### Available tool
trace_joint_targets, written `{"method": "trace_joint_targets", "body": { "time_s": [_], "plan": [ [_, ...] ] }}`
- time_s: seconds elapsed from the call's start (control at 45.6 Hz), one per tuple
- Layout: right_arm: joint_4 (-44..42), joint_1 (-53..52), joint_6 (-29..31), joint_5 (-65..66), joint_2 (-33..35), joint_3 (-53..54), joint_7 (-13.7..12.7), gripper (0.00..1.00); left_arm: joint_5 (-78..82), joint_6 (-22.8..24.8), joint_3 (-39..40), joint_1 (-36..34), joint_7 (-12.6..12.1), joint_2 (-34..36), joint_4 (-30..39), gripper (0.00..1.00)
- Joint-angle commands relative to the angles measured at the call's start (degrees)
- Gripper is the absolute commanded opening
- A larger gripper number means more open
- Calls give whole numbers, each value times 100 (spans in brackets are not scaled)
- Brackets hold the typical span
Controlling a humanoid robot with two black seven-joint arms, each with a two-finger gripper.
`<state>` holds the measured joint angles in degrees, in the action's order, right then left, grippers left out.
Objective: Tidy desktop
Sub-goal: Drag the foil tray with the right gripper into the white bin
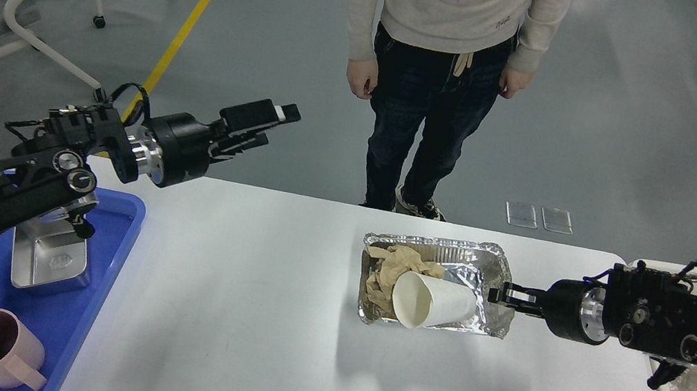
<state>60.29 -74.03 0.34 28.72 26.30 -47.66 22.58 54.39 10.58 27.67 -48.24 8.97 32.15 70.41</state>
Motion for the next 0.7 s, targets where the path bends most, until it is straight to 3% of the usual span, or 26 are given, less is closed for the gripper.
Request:
{"method": "trace_joint_targets", "body": {
  "time_s": [0.0, 0.351, 0.68],
  "plan": [
    [9, 213, 1, -59, 393, 151, 1, 0, -182, -12, 651, 516, 9, 318, 8, 96],
    [-9, 1004, -8, -920, 2168, 854, 27, 0, -1034, -91, 2488, 1993, 17, 451, -19, 96],
    [-193, 1716, 10, -1790, 3496, 1241, 53, 0, -3038, -161, 3148, 2617, 44, -32, -273, 96]
  ]
}}
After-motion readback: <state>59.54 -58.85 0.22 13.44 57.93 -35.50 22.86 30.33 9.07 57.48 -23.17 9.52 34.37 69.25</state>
